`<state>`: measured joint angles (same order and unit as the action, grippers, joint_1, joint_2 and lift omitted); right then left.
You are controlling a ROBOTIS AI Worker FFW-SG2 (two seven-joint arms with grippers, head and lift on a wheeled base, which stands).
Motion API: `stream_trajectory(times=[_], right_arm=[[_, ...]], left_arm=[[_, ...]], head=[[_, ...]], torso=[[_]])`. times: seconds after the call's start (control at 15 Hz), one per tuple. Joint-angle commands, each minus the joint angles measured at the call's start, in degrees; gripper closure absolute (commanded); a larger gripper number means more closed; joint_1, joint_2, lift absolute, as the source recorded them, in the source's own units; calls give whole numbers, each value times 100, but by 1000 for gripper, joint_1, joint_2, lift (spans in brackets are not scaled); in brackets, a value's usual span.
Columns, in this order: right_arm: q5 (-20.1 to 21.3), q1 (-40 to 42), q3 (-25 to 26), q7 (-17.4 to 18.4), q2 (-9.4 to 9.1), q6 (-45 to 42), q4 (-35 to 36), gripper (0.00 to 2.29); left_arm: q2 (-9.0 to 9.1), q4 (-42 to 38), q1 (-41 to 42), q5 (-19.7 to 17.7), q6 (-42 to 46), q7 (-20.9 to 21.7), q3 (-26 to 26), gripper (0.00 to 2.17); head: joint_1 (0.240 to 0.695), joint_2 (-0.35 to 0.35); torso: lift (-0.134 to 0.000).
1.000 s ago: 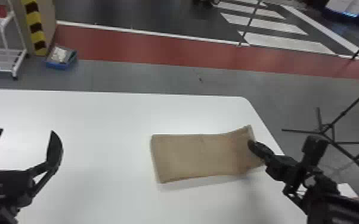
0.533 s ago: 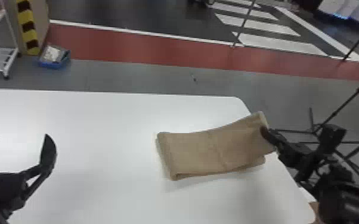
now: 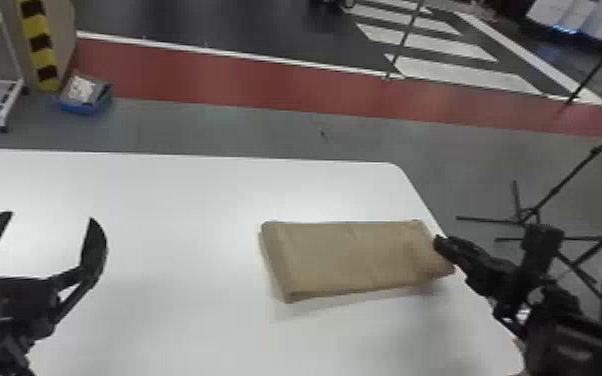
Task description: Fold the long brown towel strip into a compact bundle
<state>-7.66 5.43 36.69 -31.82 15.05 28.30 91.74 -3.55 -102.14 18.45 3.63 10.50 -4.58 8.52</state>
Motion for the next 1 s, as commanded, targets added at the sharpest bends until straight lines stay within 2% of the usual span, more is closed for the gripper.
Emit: stream_trajectory(times=[0.0, 0.2, 0.33, 0.4, 0.47, 0.53, 0.6, 0.8, 0.93], right_arm=[[-60, 98, 357, 0, -125, 49, 345, 60], [-456, 353, 629, 0, -169, 49, 582, 66], [-509, 476, 638, -114, -213, 67, 732, 93], [-597, 591, 585, -325, -257, 67, 872, 275], [-623, 679, 488, -510, -301, 49, 1031, 660], [-579, 731, 321, -607, -362, 14, 1180, 1511], [-465, 749, 75, -800, -362, -21, 1215, 2013], [45, 696, -689, -844, -397, -56, 1127, 2132], [291, 679, -847, -826, -547, 137, 1066, 2132]], left_arm=[[-14, -16, 0, -20, 9, 1, 36, 66], [-5, -34, -44, -108, 26, 10, 229, 66], [4, -34, -61, -99, 26, 19, 299, 66], [-5, -25, -61, -108, 26, 10, 352, 66], [-5, -25, -61, -99, 26, 10, 352, 66], [-14, -25, -70, -99, 26, -34, 335, 66], [-14, -43, -61, -108, 79, -60, 299, 66], [-23, -113, -35, -126, 114, -60, 194, 66], [-23, -122, -53, -170, 114, 1, 168, 66]], head=[[695, -350], [695, -350], [695, -350], [695, -350], [695, -350], [695, -350], [695, -350], [695, -350], [695, -328]], torso=[[-107], [-107], [-107], [-107], [-107], [-107], [-107], [-107], [-107]])
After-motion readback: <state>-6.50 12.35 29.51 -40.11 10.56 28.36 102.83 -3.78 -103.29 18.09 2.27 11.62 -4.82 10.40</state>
